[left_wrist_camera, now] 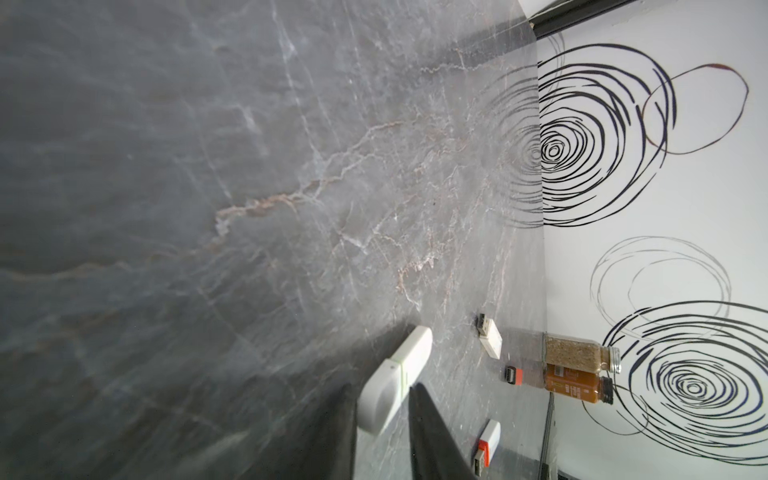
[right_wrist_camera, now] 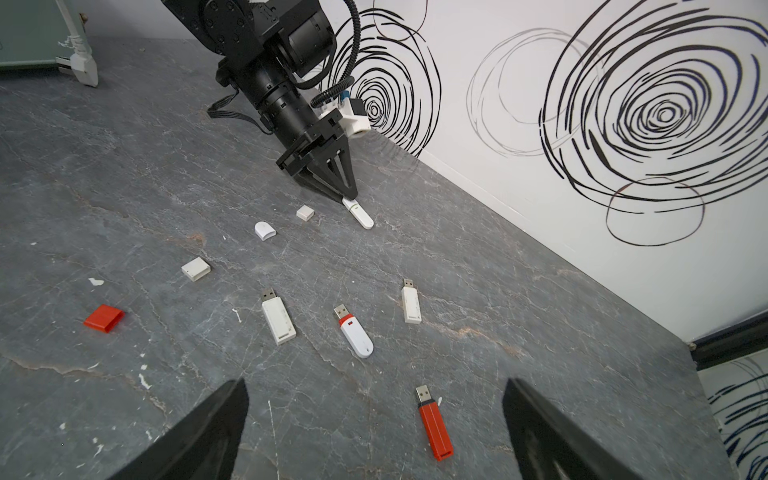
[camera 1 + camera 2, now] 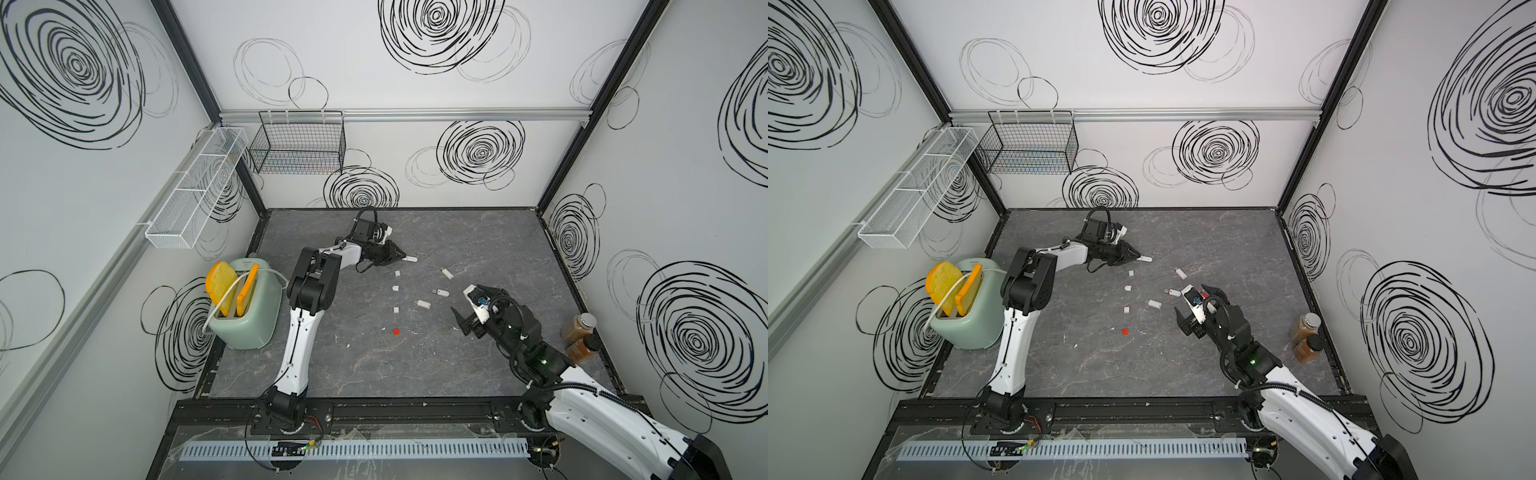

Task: Close the usb drive cover
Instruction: Place the USB drive at the center of the board, then pick up the cover from the center of the board.

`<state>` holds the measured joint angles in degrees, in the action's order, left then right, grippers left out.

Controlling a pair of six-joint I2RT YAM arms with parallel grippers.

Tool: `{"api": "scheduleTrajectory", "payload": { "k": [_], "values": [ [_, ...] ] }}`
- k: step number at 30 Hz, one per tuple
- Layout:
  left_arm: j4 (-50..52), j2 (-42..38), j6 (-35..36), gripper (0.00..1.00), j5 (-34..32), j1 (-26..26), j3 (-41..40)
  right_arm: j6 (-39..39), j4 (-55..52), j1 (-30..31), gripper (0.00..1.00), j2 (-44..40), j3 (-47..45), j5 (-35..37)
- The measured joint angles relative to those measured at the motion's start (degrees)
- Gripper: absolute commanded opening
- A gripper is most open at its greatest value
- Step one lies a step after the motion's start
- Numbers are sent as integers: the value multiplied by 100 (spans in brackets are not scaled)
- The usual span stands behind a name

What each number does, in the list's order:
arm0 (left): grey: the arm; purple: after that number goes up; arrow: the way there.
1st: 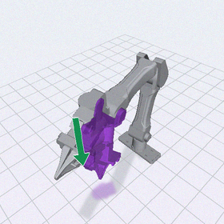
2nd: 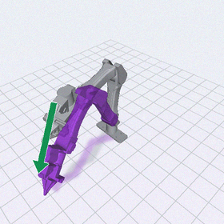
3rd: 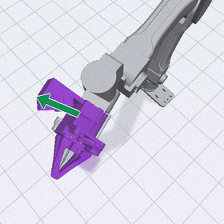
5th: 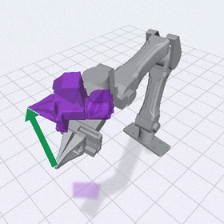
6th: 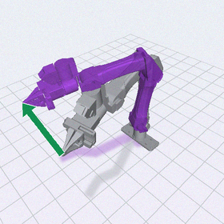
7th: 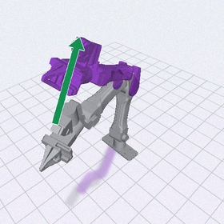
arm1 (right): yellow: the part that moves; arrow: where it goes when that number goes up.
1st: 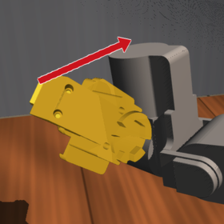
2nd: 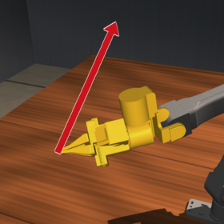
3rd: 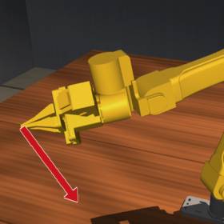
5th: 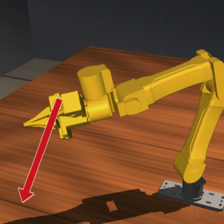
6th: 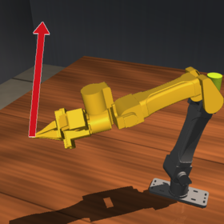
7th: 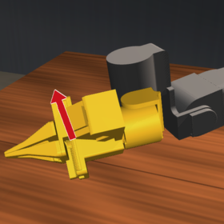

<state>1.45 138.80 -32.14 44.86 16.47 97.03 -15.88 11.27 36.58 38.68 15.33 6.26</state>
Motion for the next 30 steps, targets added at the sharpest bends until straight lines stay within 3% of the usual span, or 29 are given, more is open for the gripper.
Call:
{"api": "scheduleTrajectory", "payload": {
  "k": [7, 16, 18, 30],
  "values": [
    [-4, -81, 122, 51, -66, -37, 2, 0, -4, 0, 99, -42, 0, 0],
    [304, -632, 468, 72, -732, -131, -431, 4, -4, 0, 99, -216, 0, -2],
    [343, -855, 566, 81, -916, -140, -680, 4, -7, 2, 99, -271, 0, -2],
    [476, -2614, 1156, 100, -1768, -153, -2118, 7, -9, 72, 99, -459, 0, -7]
  ]
}}
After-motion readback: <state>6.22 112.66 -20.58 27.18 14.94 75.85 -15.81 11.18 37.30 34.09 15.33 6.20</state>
